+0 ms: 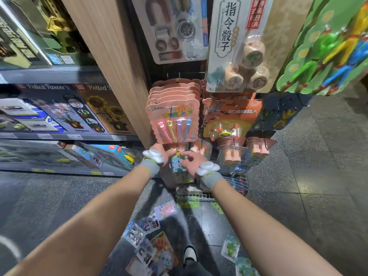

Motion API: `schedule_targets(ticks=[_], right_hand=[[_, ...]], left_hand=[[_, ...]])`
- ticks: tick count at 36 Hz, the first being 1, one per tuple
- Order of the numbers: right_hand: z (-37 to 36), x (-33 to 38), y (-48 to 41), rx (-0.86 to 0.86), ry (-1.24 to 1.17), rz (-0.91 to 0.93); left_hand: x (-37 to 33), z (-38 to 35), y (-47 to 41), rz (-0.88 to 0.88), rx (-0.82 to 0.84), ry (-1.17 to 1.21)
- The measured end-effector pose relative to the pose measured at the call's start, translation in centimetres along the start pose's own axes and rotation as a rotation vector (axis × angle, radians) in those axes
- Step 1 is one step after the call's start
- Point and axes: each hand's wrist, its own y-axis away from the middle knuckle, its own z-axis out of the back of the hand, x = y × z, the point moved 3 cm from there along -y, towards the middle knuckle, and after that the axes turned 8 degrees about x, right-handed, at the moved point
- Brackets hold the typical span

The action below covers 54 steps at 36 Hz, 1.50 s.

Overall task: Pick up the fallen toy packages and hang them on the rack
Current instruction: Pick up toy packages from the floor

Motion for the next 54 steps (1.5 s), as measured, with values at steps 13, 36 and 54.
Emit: schedule_targets(ticks=[13,36,54], right_hand=[[-1.4,-1.1,-4.1,0.0,-0.043,-0.102],[-4.5,-3.8,-3.4,-0.151,-0.094,-0.207],[-27.8,-8.1,4.2,-0.247,-0.293,-0.533]], left_hand=[[-0.1,-0.5,-1.8,-0.101,0.03,-0.05],[7.7,-5.8,1.4,-0.092,0.222,0.132],[29.6,-13.3,1.9,-0.281,0.554,0.004]])
